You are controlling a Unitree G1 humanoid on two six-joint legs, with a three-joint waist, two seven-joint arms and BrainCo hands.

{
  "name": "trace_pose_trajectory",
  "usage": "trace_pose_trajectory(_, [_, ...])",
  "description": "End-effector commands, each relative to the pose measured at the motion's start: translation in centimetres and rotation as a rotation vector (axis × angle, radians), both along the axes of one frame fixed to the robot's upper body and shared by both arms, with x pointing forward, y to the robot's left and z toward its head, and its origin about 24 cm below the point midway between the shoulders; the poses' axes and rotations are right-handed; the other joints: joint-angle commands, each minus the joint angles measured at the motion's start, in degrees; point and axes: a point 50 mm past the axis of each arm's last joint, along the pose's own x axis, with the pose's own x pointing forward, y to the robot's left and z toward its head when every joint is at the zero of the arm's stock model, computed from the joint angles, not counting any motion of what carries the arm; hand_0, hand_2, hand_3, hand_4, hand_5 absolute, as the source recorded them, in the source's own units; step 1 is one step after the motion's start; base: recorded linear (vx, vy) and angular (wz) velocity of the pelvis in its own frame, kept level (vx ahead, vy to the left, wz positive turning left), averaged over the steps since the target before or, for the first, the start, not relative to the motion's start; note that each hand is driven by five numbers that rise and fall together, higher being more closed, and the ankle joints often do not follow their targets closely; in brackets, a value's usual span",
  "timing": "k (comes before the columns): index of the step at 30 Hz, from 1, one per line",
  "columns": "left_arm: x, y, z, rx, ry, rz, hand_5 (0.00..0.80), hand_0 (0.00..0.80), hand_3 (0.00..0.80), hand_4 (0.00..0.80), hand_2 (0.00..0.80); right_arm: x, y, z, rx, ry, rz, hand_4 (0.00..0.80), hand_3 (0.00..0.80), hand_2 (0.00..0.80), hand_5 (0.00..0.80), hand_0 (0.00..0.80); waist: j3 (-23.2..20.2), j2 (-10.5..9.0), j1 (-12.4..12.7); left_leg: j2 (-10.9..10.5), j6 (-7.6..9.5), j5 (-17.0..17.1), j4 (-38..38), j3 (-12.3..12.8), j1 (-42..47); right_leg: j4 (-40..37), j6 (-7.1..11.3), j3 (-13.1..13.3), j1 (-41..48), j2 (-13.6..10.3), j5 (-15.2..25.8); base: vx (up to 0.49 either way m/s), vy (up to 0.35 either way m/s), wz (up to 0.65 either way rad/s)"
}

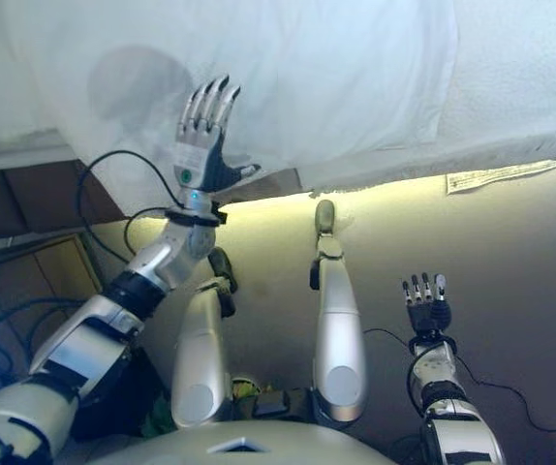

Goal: Make the bed neatly

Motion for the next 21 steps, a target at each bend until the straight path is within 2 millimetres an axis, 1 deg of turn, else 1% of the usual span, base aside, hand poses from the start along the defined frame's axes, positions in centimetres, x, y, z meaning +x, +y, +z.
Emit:
trace_pose_trajectory(1, [0.4,-0.2,2.6,0.082,-0.167,0.035,0.000,0.000,0.000,0.000,0.000,-1.6,-2.0,0.3,-0.012,-0.043,-0.061,0.000,0.000,0.000,0.000,0.000,0.2,-0.68,0.1,0.5,2.07,11.3,-2.8,-3.0,-7.4,4.9,5.85,-0.4,0.3,-3.9,-2.6,0.023,-0.051,0.00])
trace_pose_trajectory(4, [1.0,-0.2,3.2,0.120,-0.193,0.095,0.000,0.000,0.000,0.000,0.000,-1.0,-1.5,0.6,0.000,-0.070,-0.045,0.000,0.000,0.000,0.000,0.000,0.2,-0.83,-0.2,0.5,2.09,11.8,-3.0,-2.9,-8.1,4.6,5.69,-0.4,-0.6,-3.8,-2.4,0.015,-0.039,0.00])
trace_pose_trajectory(8, [1.9,0.6,3.7,0.178,-0.197,0.182,0.000,0.000,0.000,0.000,0.000,-0.2,-1.4,1.1,0.002,-0.106,-0.034,0.000,0.000,0.000,0.000,0.000,0.2,-0.66,-0.6,0.7,2.14,11.6,-2.0,-2.8,-9.7,5.3,5.46,-0.1,-2.4,-3.8,-2.5,0.000,0.000,0.00])
trace_pose_trajectory(14, [2.9,1.4,3.2,0.234,-0.147,0.269,0.000,0.000,0.000,0.000,0.000,0.8,-1.3,2.0,-0.019,-0.152,-0.002,0.000,0.000,0.000,0.000,0.000,0.2,-0.69,-1.2,1.0,2.26,10.9,0.6,-2.9,-12.4,7.1,4.99,0.6,-5.2,-3.8,-3.0,0.009,0.036,-0.06])
trace_pose_trajectory(16, [2.9,1.7,3.1,0.239,-0.148,0.297,0.000,0.000,0.000,0.000,0.000,1.0,-1.1,2.3,-0.024,-0.170,0.015,0.000,0.000,0.000,0.000,0.000,0.2,-0.83,-1.6,1.2,2.50,10.2,1.8,-2.7,-13.3,7.9,4.80,0.9,-6.2,-3.7,-3.3,0.037,0.055,-0.05])
trace_pose_trajectory(17, [3.0,1.9,2.8,0.241,-0.141,0.310,0.000,0.000,0.000,0.000,0.000,0.9,-1.0,2.2,-0.030,-0.173,0.025,0.000,0.000,0.000,0.000,0.000,0.2,-0.86,-1.6,1.4,2.26,8.0,3.4,-3.1,-12.9,9.5,5.19,1.4,-5.9,-3.5,-5.2,0.069,0.023,-0.04])
trace_pose_trajectory(21, [3.6,3.3,3.0,0.257,-0.089,0.387,0.000,0.000,0.000,0.000,0.000,1.4,-0.3,2.5,-0.015,-0.196,0.045,0.000,0.000,0.000,0.000,0.000,0.2,-1.43,-1.5,1.9,2.91,6.1,8.3,-3.9,-16.6,14.4,4.65,1.9,-9.2,-3.5,-6.6,0.012,-0.002,-0.08])
